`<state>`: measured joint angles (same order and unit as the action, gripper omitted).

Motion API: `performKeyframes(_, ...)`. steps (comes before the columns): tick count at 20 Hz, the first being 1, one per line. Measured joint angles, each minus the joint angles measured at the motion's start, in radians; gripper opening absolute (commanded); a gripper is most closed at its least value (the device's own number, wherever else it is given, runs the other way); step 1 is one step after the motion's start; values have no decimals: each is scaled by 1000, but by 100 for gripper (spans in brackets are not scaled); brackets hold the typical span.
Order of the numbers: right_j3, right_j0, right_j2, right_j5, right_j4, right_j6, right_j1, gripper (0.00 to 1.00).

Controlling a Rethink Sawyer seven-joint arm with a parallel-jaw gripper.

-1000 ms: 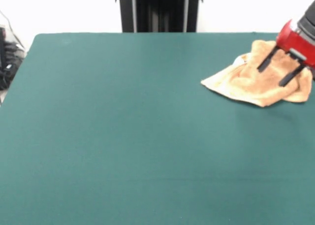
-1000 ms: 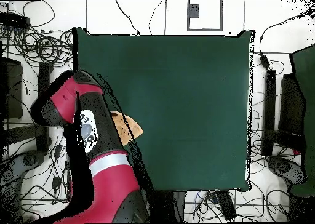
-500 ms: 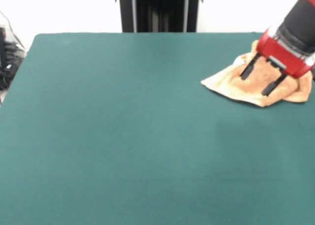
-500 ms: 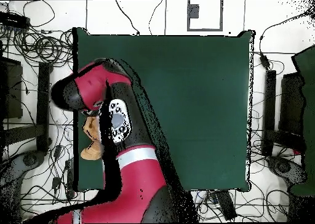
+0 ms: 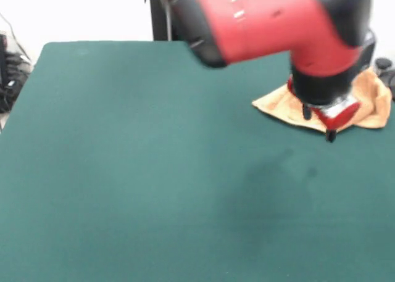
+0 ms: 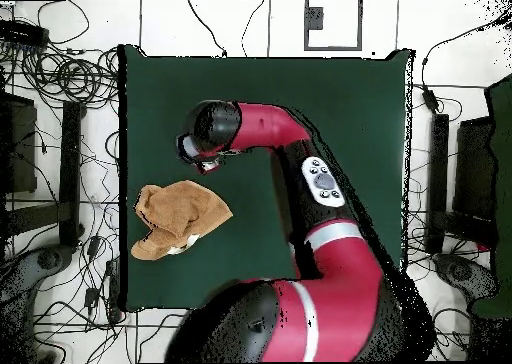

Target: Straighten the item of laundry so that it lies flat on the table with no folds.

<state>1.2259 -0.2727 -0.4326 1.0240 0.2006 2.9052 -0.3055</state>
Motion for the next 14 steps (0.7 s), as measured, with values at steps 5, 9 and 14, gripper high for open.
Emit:
performKeyframes(5,43,-65,-44,-41,-78,0,65,100)
performKeyframes(9,76,-80,-81,-44,-102,0,105,100)
performKeyframes(14,121,-83,-130,-44,-125,0,132,100)
